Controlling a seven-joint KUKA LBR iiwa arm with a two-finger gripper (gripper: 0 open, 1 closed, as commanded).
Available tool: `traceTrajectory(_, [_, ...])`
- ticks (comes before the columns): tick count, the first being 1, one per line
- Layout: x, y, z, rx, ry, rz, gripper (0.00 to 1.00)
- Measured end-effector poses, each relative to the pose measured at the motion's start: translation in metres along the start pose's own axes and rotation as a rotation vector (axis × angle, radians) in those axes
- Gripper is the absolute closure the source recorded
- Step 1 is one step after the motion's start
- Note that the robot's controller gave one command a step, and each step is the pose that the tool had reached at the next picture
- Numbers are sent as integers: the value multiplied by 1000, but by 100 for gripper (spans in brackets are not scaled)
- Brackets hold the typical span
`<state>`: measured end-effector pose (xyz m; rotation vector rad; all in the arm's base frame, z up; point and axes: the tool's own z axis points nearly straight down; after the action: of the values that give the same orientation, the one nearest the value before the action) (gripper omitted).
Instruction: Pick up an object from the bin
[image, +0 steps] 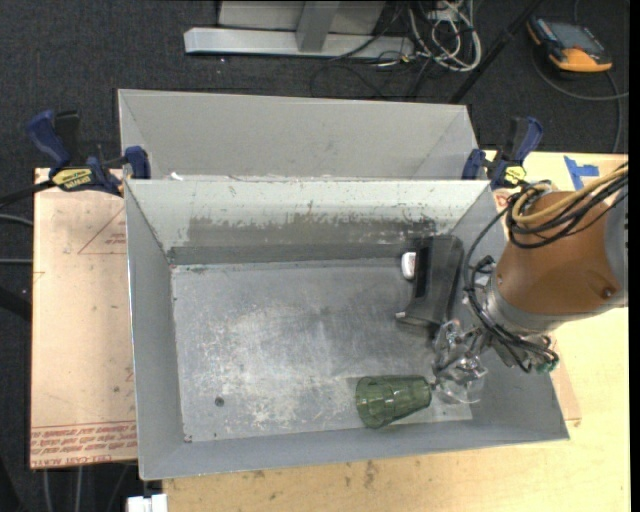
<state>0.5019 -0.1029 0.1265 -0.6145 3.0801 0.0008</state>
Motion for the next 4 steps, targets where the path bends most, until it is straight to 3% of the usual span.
traceTrajectory(1, [8, -7, -9, 0, -2, 16, 100])
traceTrajectory(3, [6, -10, -15, -1, 2, 46, 100])
traceTrajectory(4, [-4, 9, -61, -4, 5, -9, 100])
